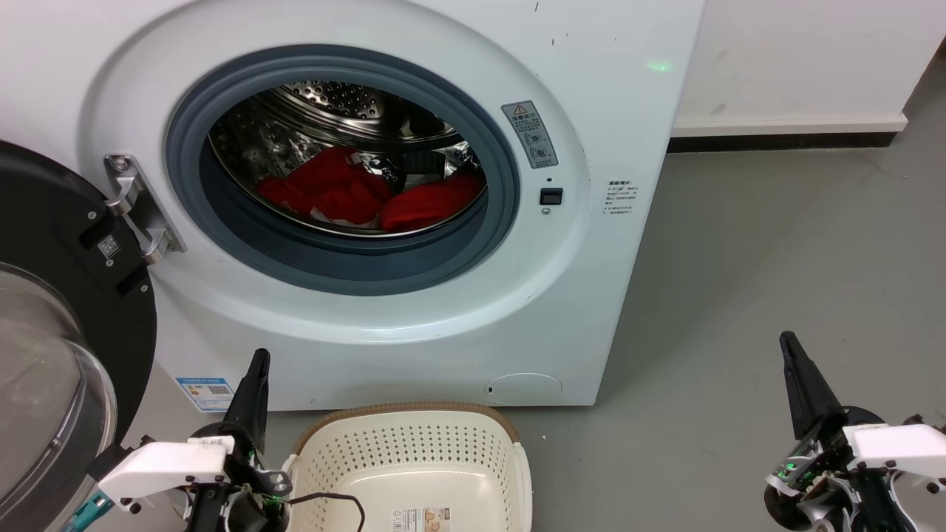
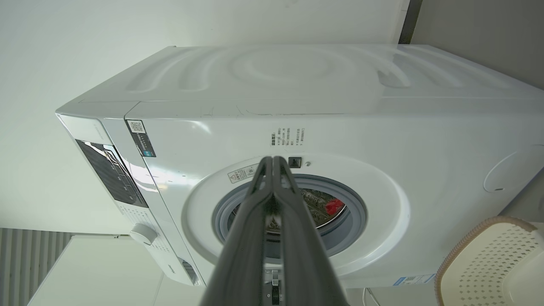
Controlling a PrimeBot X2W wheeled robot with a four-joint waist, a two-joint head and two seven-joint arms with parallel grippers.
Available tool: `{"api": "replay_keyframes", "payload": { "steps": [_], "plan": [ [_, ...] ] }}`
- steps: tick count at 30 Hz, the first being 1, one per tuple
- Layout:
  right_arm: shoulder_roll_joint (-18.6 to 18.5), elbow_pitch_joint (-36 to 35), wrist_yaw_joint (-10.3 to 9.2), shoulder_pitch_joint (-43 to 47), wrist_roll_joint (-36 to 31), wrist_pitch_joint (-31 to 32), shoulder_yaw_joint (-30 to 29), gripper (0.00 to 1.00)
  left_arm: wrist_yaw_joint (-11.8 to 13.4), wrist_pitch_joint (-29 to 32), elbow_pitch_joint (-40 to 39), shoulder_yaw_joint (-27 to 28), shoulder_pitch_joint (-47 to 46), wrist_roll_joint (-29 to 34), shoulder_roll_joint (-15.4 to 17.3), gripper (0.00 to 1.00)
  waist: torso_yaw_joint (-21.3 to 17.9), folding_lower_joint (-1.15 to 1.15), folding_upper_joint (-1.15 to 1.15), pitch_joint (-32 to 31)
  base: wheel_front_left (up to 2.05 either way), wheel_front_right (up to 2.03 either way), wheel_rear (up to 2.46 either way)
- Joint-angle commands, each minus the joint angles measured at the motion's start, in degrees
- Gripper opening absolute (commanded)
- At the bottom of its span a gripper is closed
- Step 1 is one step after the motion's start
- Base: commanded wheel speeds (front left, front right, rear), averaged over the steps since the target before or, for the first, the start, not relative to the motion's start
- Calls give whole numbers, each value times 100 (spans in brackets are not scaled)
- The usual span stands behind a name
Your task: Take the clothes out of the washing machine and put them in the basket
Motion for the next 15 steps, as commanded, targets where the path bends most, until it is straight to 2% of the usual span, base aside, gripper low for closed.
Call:
{"api": "replay_keyframes", "payload": {
  "steps": [1, 15],
  "plan": [
    [-14, 8, -4, -74, 22, 5, -2, 0, -21, 10, -6, 17, -31, 1, 3, 0, 0, 0, 0, 0, 0, 0, 0],
    [-14, 8, -4, -74, 22, 4, -2, 0, -21, 10, -6, 17, -31, 1, 3, 0, 0, 0, 0, 0, 0, 0, 0]
  ]
}}
